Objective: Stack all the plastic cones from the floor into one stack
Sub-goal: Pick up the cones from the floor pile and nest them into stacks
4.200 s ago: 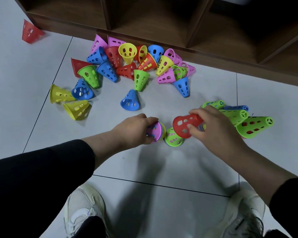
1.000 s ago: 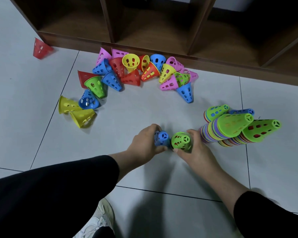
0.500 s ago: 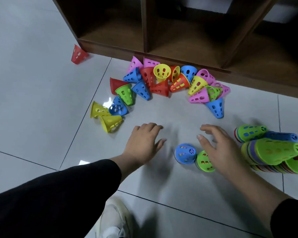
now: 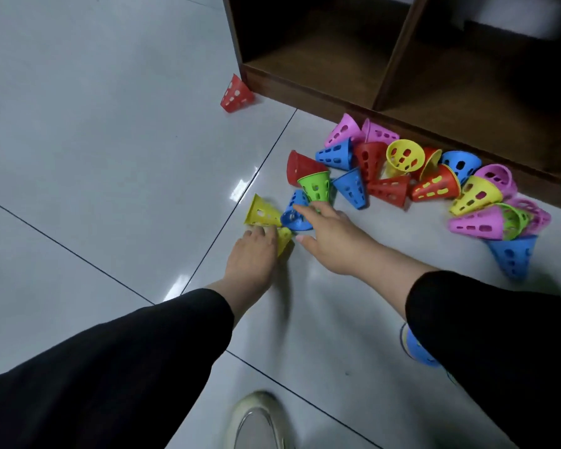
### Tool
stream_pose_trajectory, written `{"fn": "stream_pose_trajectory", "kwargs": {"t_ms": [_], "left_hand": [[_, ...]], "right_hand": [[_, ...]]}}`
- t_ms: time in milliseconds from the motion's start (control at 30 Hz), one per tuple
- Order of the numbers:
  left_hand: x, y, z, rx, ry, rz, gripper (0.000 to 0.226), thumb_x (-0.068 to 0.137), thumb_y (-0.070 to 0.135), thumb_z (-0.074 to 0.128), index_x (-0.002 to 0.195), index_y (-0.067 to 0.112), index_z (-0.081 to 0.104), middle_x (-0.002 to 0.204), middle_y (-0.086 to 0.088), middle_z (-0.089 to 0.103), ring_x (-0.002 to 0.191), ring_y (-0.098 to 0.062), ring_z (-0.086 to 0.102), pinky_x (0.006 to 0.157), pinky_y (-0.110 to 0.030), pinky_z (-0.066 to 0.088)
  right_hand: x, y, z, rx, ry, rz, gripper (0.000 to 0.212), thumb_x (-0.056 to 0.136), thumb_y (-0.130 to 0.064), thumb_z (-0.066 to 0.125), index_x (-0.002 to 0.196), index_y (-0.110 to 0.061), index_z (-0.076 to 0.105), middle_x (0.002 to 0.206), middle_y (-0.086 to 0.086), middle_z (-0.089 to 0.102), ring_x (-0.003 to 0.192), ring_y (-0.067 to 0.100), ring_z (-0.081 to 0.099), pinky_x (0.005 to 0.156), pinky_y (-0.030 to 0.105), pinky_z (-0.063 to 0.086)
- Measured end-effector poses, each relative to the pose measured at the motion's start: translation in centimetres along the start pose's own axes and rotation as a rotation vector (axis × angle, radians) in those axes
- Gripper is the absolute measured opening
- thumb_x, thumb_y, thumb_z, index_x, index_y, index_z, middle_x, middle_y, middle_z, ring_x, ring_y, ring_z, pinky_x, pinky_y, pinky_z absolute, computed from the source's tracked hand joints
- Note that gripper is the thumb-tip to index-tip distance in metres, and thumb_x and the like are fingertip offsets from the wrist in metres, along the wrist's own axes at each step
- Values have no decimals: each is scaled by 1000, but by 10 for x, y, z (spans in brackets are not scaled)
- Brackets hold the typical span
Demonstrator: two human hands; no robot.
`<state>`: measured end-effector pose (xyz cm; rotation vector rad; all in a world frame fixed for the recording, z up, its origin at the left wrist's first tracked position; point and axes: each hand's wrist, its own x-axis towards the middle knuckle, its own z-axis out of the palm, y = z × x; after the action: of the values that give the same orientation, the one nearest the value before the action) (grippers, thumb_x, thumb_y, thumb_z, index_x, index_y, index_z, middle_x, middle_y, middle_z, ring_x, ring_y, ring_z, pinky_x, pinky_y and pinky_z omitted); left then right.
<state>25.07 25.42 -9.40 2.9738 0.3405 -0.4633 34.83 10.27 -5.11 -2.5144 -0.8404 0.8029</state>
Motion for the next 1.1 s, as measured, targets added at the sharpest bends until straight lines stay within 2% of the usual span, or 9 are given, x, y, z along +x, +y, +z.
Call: {"fn": "stream_pose_trajectory", "kwargs": {"t_ms": [67, 133, 200, 300, 500, 600, 733, 933, 1100], "left_hand": [[3, -7, -3, -187, 11, -101, 41, 94, 32, 61, 127, 11, 49, 117, -14, 55, 104, -34, 55, 82, -41, 46], [5, -13, -4, -395, 7, -206, 48, 92, 42, 62, 127, 11, 53, 113, -15, 56, 104, -36, 56, 83, -41, 46], [5, -17, -3, -526, 6, -293, 46, 86, 41, 66, 121, 13, 56, 105, -12, 56, 100, -34, 57, 77, -38, 45], [3, -19, 3, -629, -15, -323, 46, 82, 37, 70, 120, 16, 57, 100, -5, 52, 94, -29, 57, 71, -33, 39], [-5, 1, -1, -873, -20, -305, 51, 82, 36, 74, 126, 18, 56, 105, -1, 62, 92, -17, 61, 75, -31, 49], [-10, 21, -16, -1121, 25, -305, 45, 83, 36, 76, 121, 24, 54, 96, 12, 61, 76, 7, 61, 57, -9, 44], [-18, 63, -42, -1282, 35, -164, 48, 83, 34, 78, 120, 26, 50, 102, 11, 64, 81, 10, 62, 64, -8, 48], [-52, 140, -62, -1237, -121, 170, 53, 81, 43, 77, 122, 32, 44, 100, 7, 66, 84, -5, 64, 75, -24, 55], [-86, 186, -60, -1144, -224, 392, 51, 82, 47, 75, 119, 37, 41, 98, 12, 62, 86, -2, 60, 75, -23, 52]], "right_hand": [[16, -7, 7, -57, -64, 29, 63, 101, -46, 47, 157, -36, 19, 164, 3, 13, 146, 33, 25, 117, 47, 31], [23, -9, 12, -58, -58, 58, 58, 100, -47, 48, 153, -33, 29, 160, 8, 22, 139, 36, 35, 113, 45, 36], [24, -8, 17, -38, 60, 90, 44, 98, -48, 52, 134, -23, 48, 140, 11, 41, 117, 37, 53, 99, 44, 46], [21, -1, 23, -1, 155, 215, 38, 94, -45, 60, 113, -13, 53, 121, 12, 48, 94, 36, 60, 86, 44, 52], [7, 9, 20, 48, 42, 349, 67, 85, -32, 71, 140, -20, 36, 114, 12, 61, 91, 30, 67, 79, 43, 58], [-10, 15, -8, 198, 132, 326, 63, 83, -36, 70, 137, -23, 43, 109, 6, 62, 88, 24, 63, 71, 34, 53], [-65, 39, -70, 474, 396, 265, 62, 83, -31, 74, 139, -29, 48, 116, -10, 56, 91, 2, 60, 64, 13, 43], [-191, 88, -105, 534, 639, 318, 32, 91, -25, 67, 122, -26, 61, 110, -13, 65, 89, -4, 61, 69, 10, 45], [-266, 106, -73, 581, 730, 389, 29, 93, -33, 65, 118, -33, 49, 99, -22, 63, 88, -10, 61, 62, 4, 44]]}}
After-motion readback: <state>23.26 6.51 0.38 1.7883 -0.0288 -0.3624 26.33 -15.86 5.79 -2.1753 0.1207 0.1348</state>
